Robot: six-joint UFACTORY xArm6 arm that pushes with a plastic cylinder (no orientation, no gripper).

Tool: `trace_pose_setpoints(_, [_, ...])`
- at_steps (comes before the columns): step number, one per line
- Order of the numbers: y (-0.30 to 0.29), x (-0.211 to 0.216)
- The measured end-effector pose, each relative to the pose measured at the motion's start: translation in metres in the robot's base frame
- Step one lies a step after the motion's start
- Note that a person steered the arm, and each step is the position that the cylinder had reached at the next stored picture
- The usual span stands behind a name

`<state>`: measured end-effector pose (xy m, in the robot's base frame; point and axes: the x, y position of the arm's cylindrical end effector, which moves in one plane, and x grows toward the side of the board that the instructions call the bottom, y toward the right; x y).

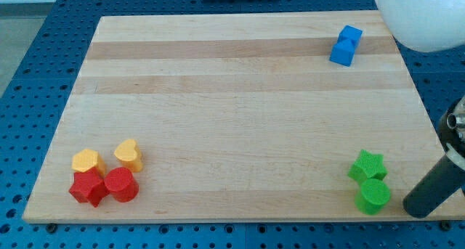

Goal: Push the green circle closer to green star

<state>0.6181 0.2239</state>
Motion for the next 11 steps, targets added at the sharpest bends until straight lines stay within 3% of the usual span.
trace_pose_setpoints(1, [-0.030, 0.000])
trace_pose_setpoints(4, [-0.203, -0.004])
trace_pose_setpoints(6, [-0.201, 0.001])
trace_pose_setpoints(8, [-0.197, -0.051])
trace_pose_setpoints(10, [-0.158, -0.020])
trace_pose_setpoints(11, [-0.158, -0.045])
